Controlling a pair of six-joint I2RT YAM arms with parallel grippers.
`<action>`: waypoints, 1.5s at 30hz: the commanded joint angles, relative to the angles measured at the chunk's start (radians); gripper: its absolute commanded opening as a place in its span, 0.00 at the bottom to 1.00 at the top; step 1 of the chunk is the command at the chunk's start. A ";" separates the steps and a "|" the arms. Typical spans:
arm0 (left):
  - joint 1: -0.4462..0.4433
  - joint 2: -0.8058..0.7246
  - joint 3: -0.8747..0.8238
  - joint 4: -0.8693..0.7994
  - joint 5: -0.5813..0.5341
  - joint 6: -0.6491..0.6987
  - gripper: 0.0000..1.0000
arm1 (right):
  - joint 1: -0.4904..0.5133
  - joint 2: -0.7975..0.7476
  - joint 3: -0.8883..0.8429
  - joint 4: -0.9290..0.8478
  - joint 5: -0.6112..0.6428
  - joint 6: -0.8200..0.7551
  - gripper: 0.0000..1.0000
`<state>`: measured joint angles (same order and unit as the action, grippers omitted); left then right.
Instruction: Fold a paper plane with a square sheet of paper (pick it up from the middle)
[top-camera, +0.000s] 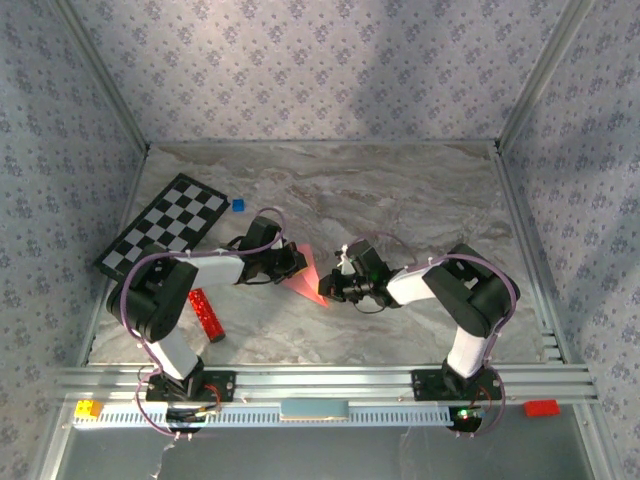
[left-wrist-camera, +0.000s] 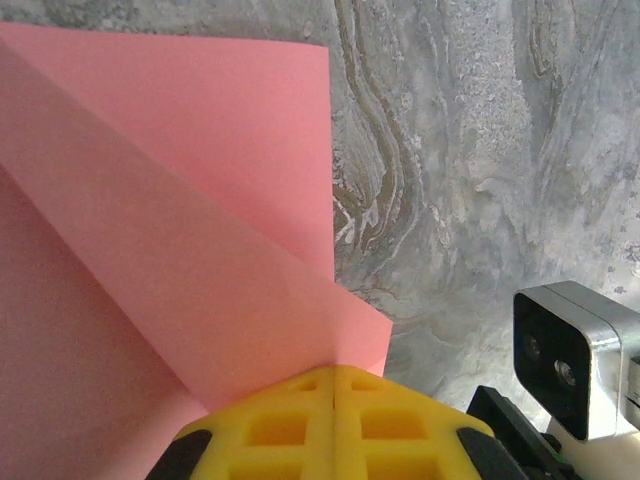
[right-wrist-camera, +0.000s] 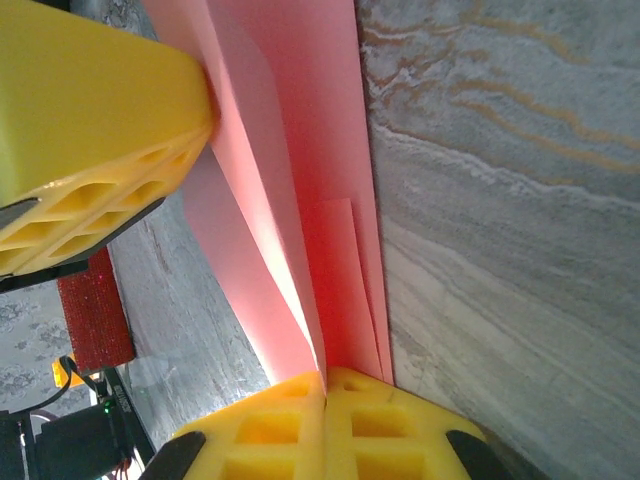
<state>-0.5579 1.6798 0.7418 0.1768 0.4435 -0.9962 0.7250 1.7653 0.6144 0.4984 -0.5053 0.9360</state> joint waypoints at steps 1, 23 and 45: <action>-0.005 0.023 0.017 0.001 -0.019 0.001 0.02 | 0.008 0.069 0.005 -0.070 0.045 0.010 0.03; -0.004 0.073 0.043 -0.002 -0.024 0.002 0.02 | 0.002 0.085 0.017 -0.106 0.041 0.023 0.04; 0.000 0.100 0.071 -0.059 -0.041 0.037 0.01 | -0.002 0.089 0.021 -0.121 0.035 0.029 0.04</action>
<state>-0.5575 1.7603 0.7910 0.1452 0.4213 -0.9833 0.7109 1.7794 0.6357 0.4706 -0.5400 0.9619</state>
